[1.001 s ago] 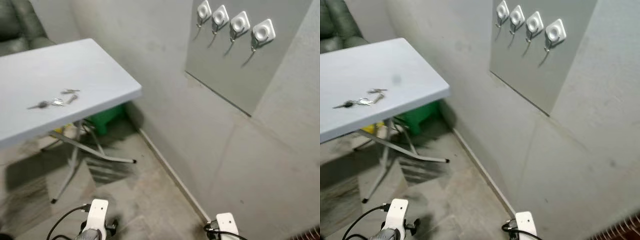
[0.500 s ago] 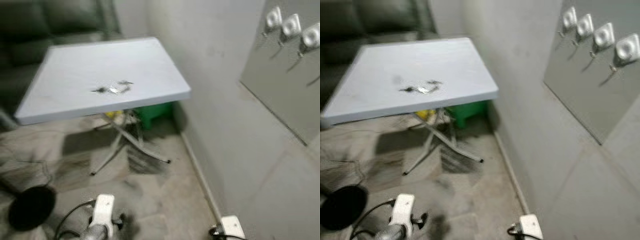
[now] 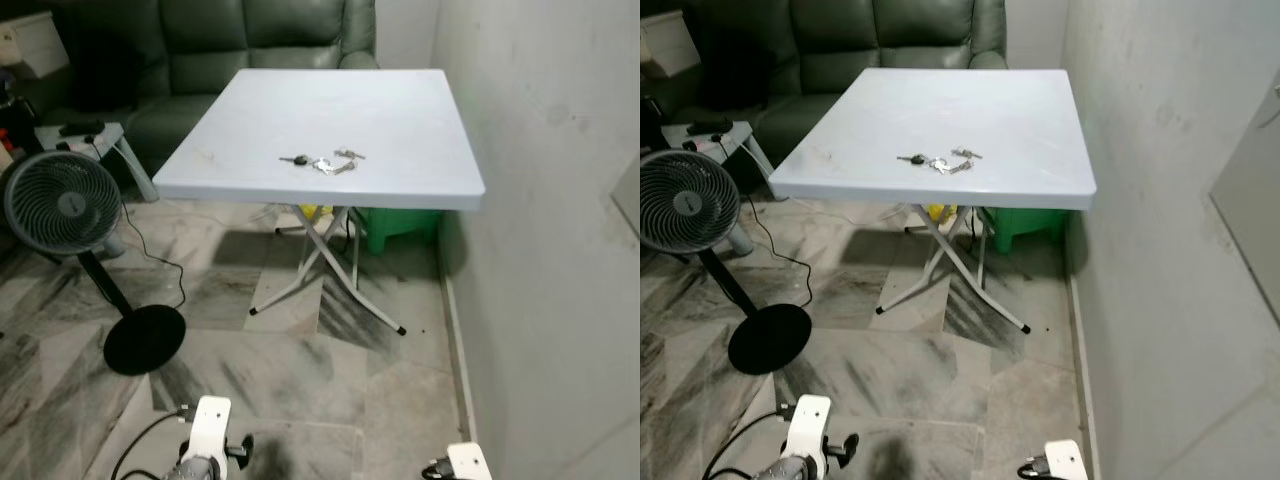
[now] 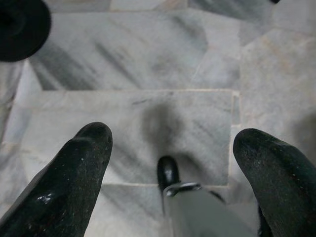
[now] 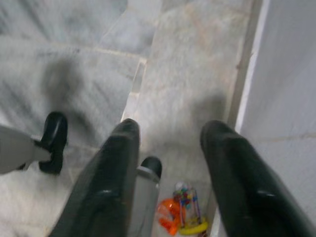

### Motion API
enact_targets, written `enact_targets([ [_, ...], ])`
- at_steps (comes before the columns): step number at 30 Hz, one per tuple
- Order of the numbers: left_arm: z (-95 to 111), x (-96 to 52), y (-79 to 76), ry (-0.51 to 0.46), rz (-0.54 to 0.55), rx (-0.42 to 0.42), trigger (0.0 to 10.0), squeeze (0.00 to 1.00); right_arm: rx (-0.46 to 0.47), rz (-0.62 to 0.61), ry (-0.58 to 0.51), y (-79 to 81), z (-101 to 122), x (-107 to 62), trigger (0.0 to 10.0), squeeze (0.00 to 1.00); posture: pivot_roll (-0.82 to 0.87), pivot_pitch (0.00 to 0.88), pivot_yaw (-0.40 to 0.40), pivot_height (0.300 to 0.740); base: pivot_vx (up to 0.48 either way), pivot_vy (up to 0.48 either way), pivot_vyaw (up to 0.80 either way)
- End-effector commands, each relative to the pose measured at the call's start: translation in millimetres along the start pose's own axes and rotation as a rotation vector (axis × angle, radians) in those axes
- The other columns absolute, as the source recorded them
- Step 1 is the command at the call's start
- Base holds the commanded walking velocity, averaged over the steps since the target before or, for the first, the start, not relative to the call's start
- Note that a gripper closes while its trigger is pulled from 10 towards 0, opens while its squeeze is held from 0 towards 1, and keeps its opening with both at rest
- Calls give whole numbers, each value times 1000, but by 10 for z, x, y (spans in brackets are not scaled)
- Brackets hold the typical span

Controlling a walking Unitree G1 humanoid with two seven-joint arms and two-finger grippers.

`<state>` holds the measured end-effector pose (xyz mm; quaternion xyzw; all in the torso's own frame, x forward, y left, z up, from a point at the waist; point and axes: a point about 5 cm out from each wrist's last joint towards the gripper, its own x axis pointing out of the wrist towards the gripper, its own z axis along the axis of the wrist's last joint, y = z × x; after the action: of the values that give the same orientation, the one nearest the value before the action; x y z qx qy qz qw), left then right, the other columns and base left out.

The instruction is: Hang keys on a hook

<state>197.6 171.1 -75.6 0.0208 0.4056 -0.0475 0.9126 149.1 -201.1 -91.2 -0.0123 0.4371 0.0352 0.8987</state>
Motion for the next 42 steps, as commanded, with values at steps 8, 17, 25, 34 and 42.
enact_targets([
  [8, 302, 27, 87, -143, -2, -3, 10000, 0, 10, 16, -177, 13, 306, 39, 10000, 1000, -2, 0, 22, 740, 0, 0, 0],
  [17, 576, 28, 46, -301, -63, -63, 10000, 0, 9, 22, -350, 46, 589, 41, 10000, 1000, -9, 0, 28, 740, 0, 0, 0],
  [25, 938, -66, 33, -540, -126, -149, 10000, 0, 10, 93, -654, 250, 1079, -48, 10000, 1000, -7, 0, 29, 740, 0, 0, 0],
  [34, 1595, -339, 140, -802, -127, -76, 10000, 0, -7, 129, -947, 320, 1812, -308, 10000, 1000, -2, 0, 27, 740, 0, 0, 0],
  [42, 1883, -533, 190, -894, -83, -107, 10000, 0, -33, 134, -1076, 289, 2140, -592, 10000, 1000, -5, 0, 22, 740, 0, 0, 0],
])
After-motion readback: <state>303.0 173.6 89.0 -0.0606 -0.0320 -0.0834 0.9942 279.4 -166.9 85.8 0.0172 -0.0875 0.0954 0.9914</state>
